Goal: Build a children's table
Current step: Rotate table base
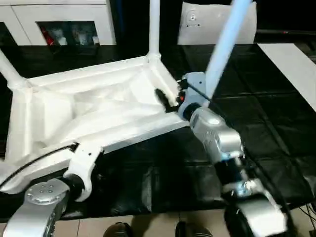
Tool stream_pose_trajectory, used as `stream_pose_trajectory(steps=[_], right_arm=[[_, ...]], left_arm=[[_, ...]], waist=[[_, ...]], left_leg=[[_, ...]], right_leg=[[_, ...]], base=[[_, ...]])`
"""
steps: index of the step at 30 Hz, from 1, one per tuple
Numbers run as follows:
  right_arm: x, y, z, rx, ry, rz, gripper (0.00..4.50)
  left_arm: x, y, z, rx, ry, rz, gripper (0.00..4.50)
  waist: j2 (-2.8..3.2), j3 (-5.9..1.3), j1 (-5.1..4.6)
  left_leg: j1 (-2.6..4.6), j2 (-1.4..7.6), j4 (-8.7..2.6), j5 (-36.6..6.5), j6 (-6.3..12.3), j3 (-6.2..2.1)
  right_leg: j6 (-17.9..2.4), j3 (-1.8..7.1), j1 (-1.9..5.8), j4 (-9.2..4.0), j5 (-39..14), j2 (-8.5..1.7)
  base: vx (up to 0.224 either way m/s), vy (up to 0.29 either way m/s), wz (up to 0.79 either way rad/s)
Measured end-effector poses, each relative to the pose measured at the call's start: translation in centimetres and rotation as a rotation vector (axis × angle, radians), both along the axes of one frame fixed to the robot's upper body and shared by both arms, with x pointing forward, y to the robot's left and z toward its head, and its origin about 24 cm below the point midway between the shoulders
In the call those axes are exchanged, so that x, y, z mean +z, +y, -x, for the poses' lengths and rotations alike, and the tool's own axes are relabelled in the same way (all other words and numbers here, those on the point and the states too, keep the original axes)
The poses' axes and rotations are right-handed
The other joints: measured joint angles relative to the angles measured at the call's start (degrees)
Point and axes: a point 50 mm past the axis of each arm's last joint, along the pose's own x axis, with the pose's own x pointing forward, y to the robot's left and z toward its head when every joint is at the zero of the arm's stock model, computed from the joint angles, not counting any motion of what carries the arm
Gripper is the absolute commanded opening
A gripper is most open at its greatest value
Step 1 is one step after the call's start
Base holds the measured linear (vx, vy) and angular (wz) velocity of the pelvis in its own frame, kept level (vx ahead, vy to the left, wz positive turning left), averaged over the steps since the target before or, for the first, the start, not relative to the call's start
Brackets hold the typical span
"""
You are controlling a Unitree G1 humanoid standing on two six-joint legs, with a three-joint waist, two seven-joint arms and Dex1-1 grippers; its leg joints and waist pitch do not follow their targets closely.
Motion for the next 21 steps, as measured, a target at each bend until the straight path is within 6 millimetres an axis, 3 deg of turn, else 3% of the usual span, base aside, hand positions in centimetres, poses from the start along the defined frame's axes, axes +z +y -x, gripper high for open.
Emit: stream_pose_trajectory(steps=[8,14,18,21], right_arm=[[-0.5,-7.0,-1.8,-0.253,0.0,0.067,4.5],[0.4,-12.3,-2.1,-0.383,-0.051,0.112,4.5],[1.0,-13.1,-2.0,-0.347,-0.104,0.126,4.5],[0.4,-12.4,-1.1,-0.231,-0.127,0.105,4.5]], left_arm=[[0.5,-0.5,-0.9,-0.022,-0.051,0.019,2.31],[0.6,-0.9,-1.4,-0.017,-0.1,0.025,2.31],[1.3,-1.4,-1.9,-0.025,-0.175,0.046,2.31],[1.8,-2.4,-2.0,0.002,-0.269,0.143,2.66]], waist=[[0.06,0.03,1.47],[0.08,0.03,1.28],[0.09,0.01,0.17],[0.09,0.01,-0.72]], left_leg=[[-0.08,-0.05,0.17,0.1,0.12,0.03],[-0.07,-0.03,0.31,0.1,0.14,0.03],[-0.02,0.07,0.32,0.1,0.15,0.03],[-0.05,0.14,0.32,0.1,0.17,0.03]], right_leg=[[0.0,0.04,0.23,0.04,0.0,-0.1],[0.0,0.01,0.38,0.04,0.0,-0.11],[0.0,-0.06,0.36,0.05,0.1,-0.04],[0.0,-0.09,0.34,0.0,0.0,0.01]], base=[[0.0,0.0,0.0],[0.0,0.0,0.0],[0.0,0.0,0.0],[0.0,0.0,0.0]])
